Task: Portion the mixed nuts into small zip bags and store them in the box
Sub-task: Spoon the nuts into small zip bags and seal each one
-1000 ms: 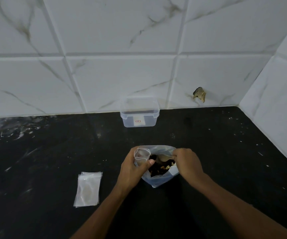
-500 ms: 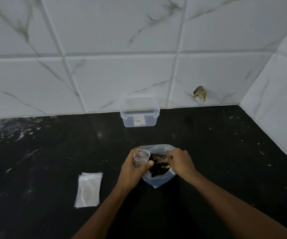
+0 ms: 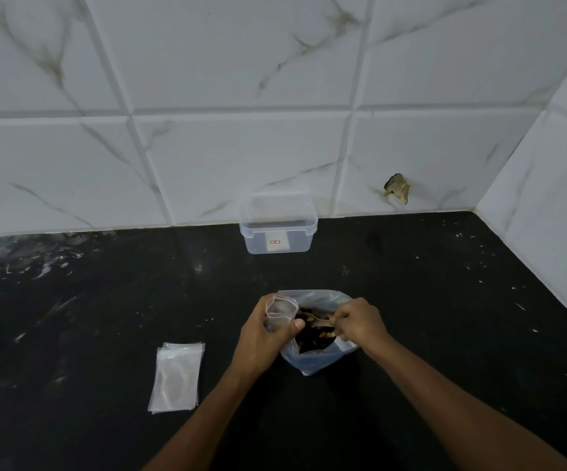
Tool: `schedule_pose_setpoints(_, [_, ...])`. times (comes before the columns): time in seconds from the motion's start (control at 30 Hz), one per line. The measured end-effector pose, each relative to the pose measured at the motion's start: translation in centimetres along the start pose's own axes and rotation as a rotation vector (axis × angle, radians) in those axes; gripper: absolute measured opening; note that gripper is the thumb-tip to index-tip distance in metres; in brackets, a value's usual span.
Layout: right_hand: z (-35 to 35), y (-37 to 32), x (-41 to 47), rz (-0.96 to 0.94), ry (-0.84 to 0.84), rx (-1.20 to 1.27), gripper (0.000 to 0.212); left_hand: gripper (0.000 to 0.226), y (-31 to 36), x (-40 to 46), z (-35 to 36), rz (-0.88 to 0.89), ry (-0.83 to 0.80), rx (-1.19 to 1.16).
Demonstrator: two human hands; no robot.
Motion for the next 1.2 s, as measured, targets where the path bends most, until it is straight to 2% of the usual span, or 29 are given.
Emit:
schedule_pose_setpoints(0.13, [-1.5, 0.7, -0.8, 0.063, 0.035, 0.084, 0.011, 0.041, 0.6, -0.4, -0.6, 0.000, 0.038, 0.021])
schedule_pose_setpoints(0.4, [-4.5, 1.2, -2.9, 0.139, 0.000, 0.251, 0.011, 0.043, 2.8, -0.6, -1.3, 0.101, 0.126, 0.100])
schedule_pose_setpoints(0.6, [-8.8, -2.7, -4.1, 0.062, 0.033, 0.404, 0.011, 0.051, 2.9, 0.3, -0.9, 0.106, 0.140, 0.129])
schedule_pose_setpoints(0.7, [-9.9, -5.0, -4.5, -0.005, 0.027, 0.399, 0.011, 0.055, 3.2, 0.6, -0.2, 0.124, 0.133, 0.168])
schedule_pose_setpoints(0.83, [-9.9, -8.5, -4.7, -0.192, 0.041, 0.104, 0.012, 0.063, 3.7, 0.5, 0.6, 0.147, 0.131, 0.159])
schedule_pose_setpoints(0.97, [-8.5, -12.5, -5.6, -0.402, 0.105, -0.309, 0.012, 0.053, 4.1, 0.3, 1.3, 0.170, 0.119, 0.156])
schedule_pose_setpoints(1.07, [-6.1, -14.2, -5.9, -0.469, 0.023, -0.584, 0.010, 0.057, 4.0, 0.4, 1.4, 0.162, 0.117, 0.130])
schedule_pose_setpoints(1.2, [-3.3, -15.9, -7.1, -0.611, -0.082, -0.786, 0.024, 0.055, 4.0, 0.3, 1.4, 0.167, 0.117, 0.111])
Point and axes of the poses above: each hand's wrist, its own x-axis towards the middle knuckle, its own z-axis out of the palm, y = z × x, the point moved 8 cm from there along x, towards the middle knuckle, and after that the axes turned 15 degrees about -z, right-handed, at the moved point
